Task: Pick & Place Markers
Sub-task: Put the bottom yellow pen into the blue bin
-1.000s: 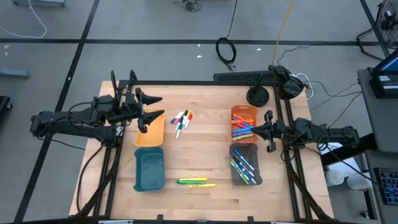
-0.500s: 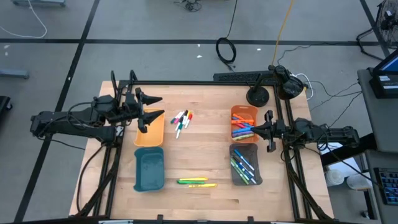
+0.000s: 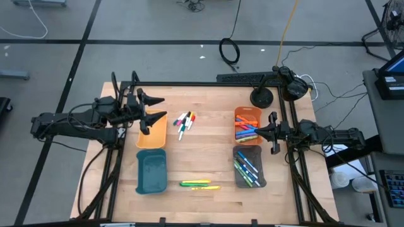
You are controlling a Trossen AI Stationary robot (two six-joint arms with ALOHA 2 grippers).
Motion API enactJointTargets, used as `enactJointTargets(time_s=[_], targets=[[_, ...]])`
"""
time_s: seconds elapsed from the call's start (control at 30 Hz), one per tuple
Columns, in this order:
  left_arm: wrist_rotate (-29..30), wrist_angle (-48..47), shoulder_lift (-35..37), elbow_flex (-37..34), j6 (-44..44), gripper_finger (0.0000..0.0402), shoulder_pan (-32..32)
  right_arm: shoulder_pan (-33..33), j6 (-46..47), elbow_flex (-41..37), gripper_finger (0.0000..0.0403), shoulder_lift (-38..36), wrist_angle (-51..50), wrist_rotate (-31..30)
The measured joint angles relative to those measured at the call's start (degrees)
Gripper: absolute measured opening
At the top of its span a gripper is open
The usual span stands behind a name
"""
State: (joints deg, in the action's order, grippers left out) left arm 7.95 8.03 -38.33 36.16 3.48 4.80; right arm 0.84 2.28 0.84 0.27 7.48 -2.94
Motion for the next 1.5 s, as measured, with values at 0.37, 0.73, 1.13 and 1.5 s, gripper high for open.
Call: enactJointTargets(time_s=[0.37,0.73,1.13,1.5], targets=[[-0.7,0.5,-0.6,0.0,3.6,0.0282,0.0,0.0,0.0,0.0,0.0004,0.0,0.0,0.0],[-11.6,1.5,-16.1,0.0,17.8,0.0282,-0.1,0.0,0.0,0.0,0.0004,0.0,0.0,0.0],[-27.8,25.7,-42.3,10.9,18.9,0.0282,-14.1,0.0,0.0,0.0,0.0004,0.0,0.0,0.0],[1.1,-51.2,-67.9,60.8,18.4,0.0282,-29.0,0.0,0.0,0.0,0.0004,0.0,0.0,0.0]])
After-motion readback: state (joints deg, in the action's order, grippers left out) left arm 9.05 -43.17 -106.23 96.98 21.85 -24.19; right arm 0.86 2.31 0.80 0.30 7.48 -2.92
